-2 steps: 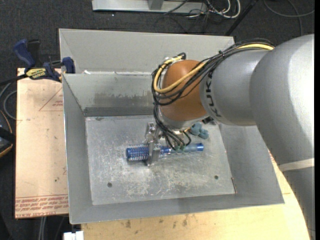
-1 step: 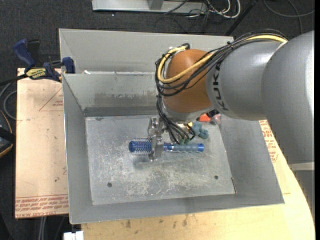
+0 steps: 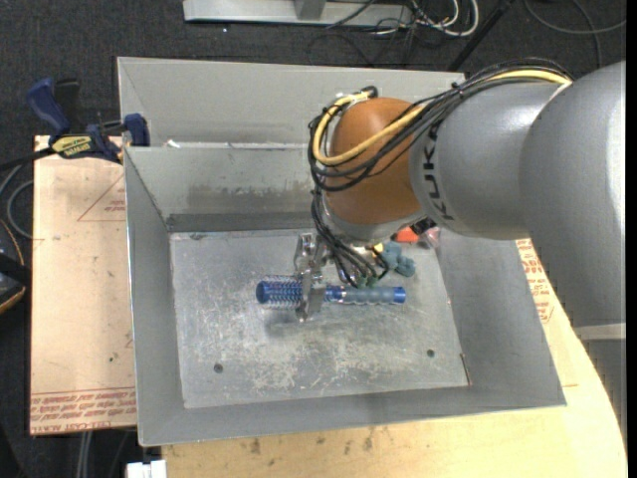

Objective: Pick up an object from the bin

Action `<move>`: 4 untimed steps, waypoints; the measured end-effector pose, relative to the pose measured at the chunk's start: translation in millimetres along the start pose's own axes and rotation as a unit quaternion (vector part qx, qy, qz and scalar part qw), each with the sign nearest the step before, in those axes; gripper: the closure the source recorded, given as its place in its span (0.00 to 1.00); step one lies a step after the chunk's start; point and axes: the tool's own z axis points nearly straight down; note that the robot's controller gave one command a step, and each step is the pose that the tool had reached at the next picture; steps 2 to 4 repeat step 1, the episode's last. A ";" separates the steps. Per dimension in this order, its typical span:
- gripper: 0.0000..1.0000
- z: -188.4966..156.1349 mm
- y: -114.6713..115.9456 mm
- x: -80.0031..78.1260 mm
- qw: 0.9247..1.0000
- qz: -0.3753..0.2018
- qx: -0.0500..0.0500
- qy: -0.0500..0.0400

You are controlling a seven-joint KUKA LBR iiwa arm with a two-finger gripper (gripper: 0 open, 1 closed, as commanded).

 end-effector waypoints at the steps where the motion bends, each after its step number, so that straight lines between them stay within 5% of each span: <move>1: 1.00 -49.0 0.2 -1.3 1.000 0.001 0.000 -0.002; 4: 1.00 -49.0 0.2 -1.3 1.000 0.001 0.000 -0.002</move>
Offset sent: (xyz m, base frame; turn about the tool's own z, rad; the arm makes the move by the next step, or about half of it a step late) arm 0.0001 -0.0001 0.0469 0.0000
